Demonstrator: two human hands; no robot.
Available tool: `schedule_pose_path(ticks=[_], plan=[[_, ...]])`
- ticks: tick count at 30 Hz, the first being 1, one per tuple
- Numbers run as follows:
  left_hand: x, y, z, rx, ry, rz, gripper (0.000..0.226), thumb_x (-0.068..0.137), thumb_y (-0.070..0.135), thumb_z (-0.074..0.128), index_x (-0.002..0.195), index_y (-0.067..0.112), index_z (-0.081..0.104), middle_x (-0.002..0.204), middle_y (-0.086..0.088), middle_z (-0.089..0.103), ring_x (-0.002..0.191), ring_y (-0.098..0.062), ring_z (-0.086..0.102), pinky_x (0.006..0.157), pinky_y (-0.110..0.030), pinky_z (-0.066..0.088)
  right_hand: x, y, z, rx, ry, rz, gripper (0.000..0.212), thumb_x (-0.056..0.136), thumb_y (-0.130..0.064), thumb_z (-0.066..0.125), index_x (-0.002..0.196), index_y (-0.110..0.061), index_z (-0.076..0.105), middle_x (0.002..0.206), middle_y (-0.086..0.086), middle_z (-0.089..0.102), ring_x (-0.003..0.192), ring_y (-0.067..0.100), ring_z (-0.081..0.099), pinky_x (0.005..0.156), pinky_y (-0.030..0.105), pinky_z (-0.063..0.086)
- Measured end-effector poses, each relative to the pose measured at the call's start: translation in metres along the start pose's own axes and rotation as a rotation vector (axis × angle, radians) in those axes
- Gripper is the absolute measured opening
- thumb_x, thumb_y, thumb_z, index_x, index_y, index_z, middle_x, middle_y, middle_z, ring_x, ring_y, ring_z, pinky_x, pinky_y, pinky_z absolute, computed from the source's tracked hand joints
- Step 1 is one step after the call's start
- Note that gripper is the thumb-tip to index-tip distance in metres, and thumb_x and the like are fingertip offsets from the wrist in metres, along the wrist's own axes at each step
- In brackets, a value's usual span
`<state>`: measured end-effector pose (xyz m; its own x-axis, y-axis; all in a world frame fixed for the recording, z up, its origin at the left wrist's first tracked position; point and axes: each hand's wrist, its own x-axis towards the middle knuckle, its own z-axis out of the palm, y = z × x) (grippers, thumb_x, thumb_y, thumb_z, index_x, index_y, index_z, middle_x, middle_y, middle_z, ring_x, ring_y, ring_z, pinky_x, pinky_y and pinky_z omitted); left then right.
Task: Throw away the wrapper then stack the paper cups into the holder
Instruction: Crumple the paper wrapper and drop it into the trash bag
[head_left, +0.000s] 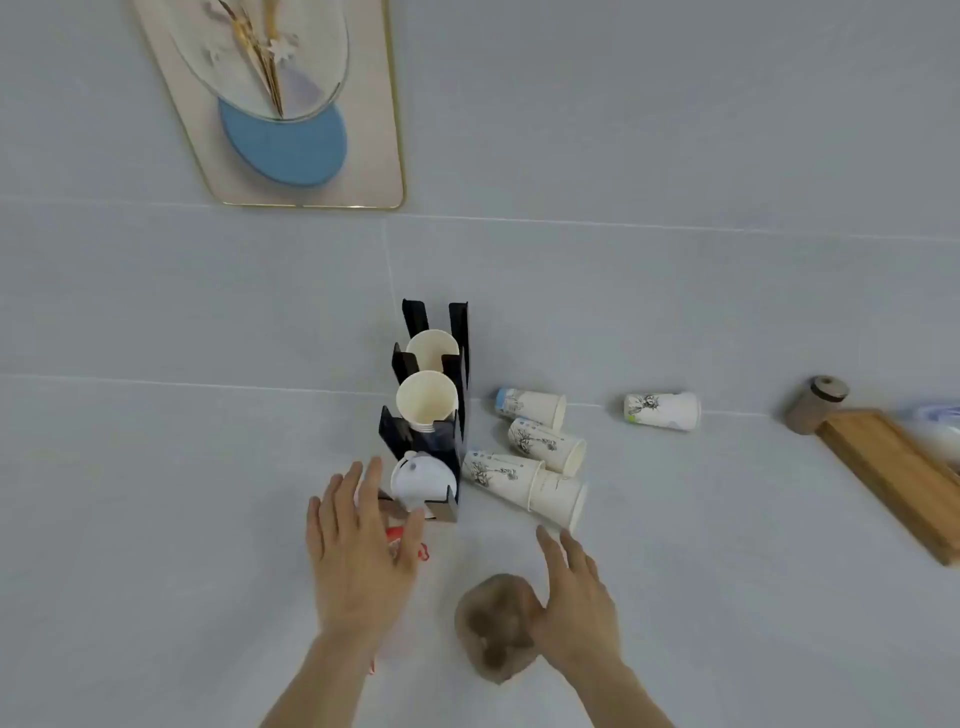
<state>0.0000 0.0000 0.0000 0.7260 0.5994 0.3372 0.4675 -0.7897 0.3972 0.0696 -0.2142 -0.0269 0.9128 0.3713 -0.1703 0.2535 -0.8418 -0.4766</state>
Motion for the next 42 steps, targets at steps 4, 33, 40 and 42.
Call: schedule_pose_path(ticks=[4,33,40,42], plan=[[-0.01,-0.041,0.014,0.031,-0.13,-0.14,0.076,0.086,0.048,0.061,0.15,0.016,0.036,0.149,-0.01,0.048,0.14,-0.033,0.04,0.119,-0.05,0.03,-0.003,-0.003,0.026,0.02,-0.118,0.157,0.071,0.097,-0.044,0.049,0.16,-0.035,0.018,0.162,-0.002,0.032,0.145,0.022,0.038,0.105,0.038,0.047],[0.038,-0.098,0.005,-0.945,-0.785,-0.574,0.018,0.1,0.011,0.056,0.098,0.021,0.071,0.103,-0.004,0.073,0.089,-0.015,0.071,0.064,-0.016,0.051,0.001,-0.134,0.092,1.222,-0.096,0.582,0.02,0.1,-0.017,0.058,0.107,-0.007,0.074,0.11,0.016,0.077,0.099,0.028,0.07,0.097,0.054,0.057],[0.05,-0.118,0.014,-0.789,-0.69,-0.362,0.016,0.1,0.019,0.055,0.1,0.028,0.069,0.1,0.013,0.067,0.083,0.002,0.069,0.061,-0.007,0.046,0.001,-0.136,0.1,1.291,-0.067,0.657,0.023,0.103,-0.01,0.054,0.117,0.003,0.066,0.111,0.022,0.077,0.098,0.036,0.073,0.071,0.04,0.061],[0.056,-0.133,0.022,-0.635,-0.456,-0.317,0.013,0.096,0.021,0.061,0.103,0.031,0.066,0.102,0.012,0.065,0.094,-0.011,0.069,0.071,-0.016,0.049,0.002,-0.135,0.103,1.257,-0.02,0.687,0.02,0.101,-0.009,0.057,0.114,0.003,0.065,0.112,0.024,0.076,0.098,0.037,0.073,0.067,0.038,0.062]])
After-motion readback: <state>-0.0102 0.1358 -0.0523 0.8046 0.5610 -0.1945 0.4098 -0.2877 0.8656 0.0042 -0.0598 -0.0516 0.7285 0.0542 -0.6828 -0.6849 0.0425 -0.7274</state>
